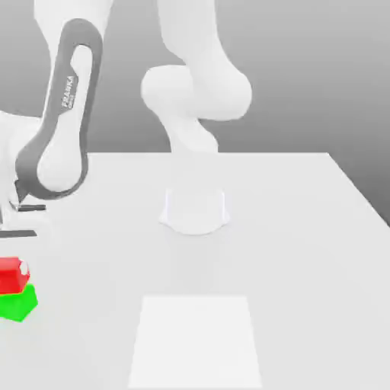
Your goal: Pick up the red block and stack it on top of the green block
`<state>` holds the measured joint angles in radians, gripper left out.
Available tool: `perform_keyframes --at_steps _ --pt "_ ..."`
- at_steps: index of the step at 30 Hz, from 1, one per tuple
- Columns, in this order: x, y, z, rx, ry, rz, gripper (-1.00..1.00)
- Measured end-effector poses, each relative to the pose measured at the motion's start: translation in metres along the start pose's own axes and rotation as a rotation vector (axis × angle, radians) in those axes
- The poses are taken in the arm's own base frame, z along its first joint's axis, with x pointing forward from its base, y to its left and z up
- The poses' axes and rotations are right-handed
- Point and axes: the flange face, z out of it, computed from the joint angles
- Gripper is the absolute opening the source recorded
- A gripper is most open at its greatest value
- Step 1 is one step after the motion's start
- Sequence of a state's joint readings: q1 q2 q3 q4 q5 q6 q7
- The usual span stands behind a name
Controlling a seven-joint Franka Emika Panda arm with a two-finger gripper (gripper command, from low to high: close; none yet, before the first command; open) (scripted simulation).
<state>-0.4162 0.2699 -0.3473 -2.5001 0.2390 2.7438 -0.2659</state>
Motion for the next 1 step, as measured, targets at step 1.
perform_keyframes --at_steps 1 --pt "0.0 0.0 0.0 0.0 0.0 0.0 1.0"
